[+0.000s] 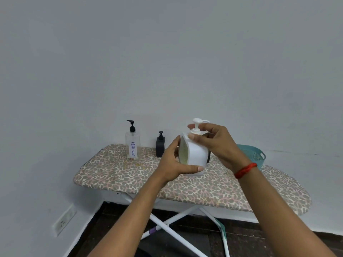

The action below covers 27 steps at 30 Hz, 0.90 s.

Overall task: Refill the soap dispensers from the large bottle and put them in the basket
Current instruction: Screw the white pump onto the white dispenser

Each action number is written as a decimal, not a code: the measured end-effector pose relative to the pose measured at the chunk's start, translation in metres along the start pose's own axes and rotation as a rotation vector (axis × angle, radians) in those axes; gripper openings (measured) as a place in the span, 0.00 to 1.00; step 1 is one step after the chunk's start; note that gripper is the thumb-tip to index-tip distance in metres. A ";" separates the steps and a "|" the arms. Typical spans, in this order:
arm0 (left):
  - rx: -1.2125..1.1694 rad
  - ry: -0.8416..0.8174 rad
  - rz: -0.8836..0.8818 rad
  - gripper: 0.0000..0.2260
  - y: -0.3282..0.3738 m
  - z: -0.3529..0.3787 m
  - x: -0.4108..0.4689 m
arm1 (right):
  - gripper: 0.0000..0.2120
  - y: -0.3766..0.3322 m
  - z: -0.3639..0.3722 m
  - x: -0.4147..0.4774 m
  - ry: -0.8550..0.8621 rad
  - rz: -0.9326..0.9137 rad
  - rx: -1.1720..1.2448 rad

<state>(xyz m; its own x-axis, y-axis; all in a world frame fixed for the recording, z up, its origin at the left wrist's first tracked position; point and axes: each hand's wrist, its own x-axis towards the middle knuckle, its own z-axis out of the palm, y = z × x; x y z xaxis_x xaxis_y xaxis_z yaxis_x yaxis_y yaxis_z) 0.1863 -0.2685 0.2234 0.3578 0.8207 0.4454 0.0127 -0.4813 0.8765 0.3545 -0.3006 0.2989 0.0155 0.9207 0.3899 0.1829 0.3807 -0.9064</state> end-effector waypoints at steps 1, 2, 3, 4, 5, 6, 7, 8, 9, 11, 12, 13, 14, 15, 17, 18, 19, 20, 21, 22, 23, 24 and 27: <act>-0.001 -0.030 -0.009 0.40 0.000 -0.002 0.001 | 0.12 -0.003 -0.005 0.000 -0.083 0.005 0.029; 0.004 -0.049 -0.018 0.40 0.001 -0.004 0.001 | 0.11 -0.005 -0.008 0.001 -0.138 0.005 0.040; 0.014 -0.054 -0.021 0.40 0.000 -0.005 0.001 | 0.11 -0.006 -0.010 0.001 -0.157 0.004 0.043; 0.022 -0.049 -0.018 0.40 -0.001 -0.004 0.000 | 0.11 -0.006 -0.010 0.001 -0.147 0.001 0.051; 0.029 -0.034 -0.013 0.40 -0.002 -0.002 0.000 | 0.11 -0.004 -0.009 0.002 -0.113 -0.002 0.069; 0.033 -0.006 -0.004 0.40 -0.002 0.001 -0.001 | 0.12 -0.003 -0.006 0.001 -0.066 -0.008 0.088; 0.038 0.026 0.010 0.39 -0.003 0.004 -0.002 | 0.13 0.000 -0.002 0.001 -0.005 -0.012 0.092; 0.046 0.054 0.026 0.38 -0.004 0.007 -0.002 | 0.13 0.004 0.002 0.000 0.062 -0.011 0.078; 0.058 0.075 0.041 0.37 -0.005 0.009 -0.002 | 0.14 0.008 0.005 0.000 0.127 -0.006 0.044; 0.083 0.094 0.053 0.36 -0.008 0.012 -0.001 | 0.14 0.016 0.010 0.000 0.218 -0.003 -0.051; 0.088 0.097 0.052 0.36 -0.009 0.012 -0.001 | 0.14 0.020 0.012 -0.001 0.237 -0.011 -0.084; 0.093 0.097 0.050 0.37 -0.010 0.011 -0.001 | 0.14 0.023 0.013 -0.001 0.247 -0.023 -0.102; 0.097 0.093 0.045 0.37 -0.011 0.009 0.000 | 0.15 0.024 0.014 -0.003 0.244 -0.042 -0.112; 0.101 0.087 0.039 0.38 -0.013 0.007 0.000 | 0.16 0.026 0.014 -0.004 0.238 -0.070 -0.142; 0.102 0.079 0.018 0.38 -0.018 0.005 0.002 | 0.20 0.029 0.014 -0.005 0.234 -0.146 -0.298; 0.099 0.080 0.005 0.38 -0.020 0.005 0.002 | 0.23 0.032 0.015 -0.005 0.237 -0.172 -0.388; 0.095 0.086 -0.008 0.38 -0.022 0.006 0.003 | 0.26 0.034 0.017 -0.005 0.240 -0.183 -0.455; 0.090 0.094 -0.017 0.38 -0.024 0.007 0.004 | 0.28 0.034 0.020 -0.007 0.239 -0.192 -0.500; 0.084 0.105 -0.025 0.38 -0.026 0.008 0.005 | 0.29 0.035 0.024 -0.008 0.229 -0.216 -0.546; 0.079 0.114 -0.030 0.38 -0.028 0.008 0.005 | 0.29 0.035 0.028 -0.011 0.211 -0.248 -0.598; 0.076 0.122 -0.033 0.38 -0.031 0.008 0.006 | 0.29 0.036 0.030 -0.012 0.191 -0.273 -0.650; 0.074 0.122 -0.037 0.38 -0.033 0.008 0.006 | 0.28 0.037 0.030 -0.013 0.175 -0.288 -0.689; 0.069 0.105 -0.048 0.37 -0.039 0.006 0.006 | 0.28 0.042 0.022 -0.010 0.163 -0.327 -0.737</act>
<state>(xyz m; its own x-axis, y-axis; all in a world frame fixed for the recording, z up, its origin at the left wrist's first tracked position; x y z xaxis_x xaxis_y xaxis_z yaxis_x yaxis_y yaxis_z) 0.1932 -0.2465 0.1904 0.2552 0.8694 0.4230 0.0933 -0.4576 0.8842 0.3399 -0.2917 0.2539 -0.0185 0.7274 0.6860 0.8009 0.4215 -0.4254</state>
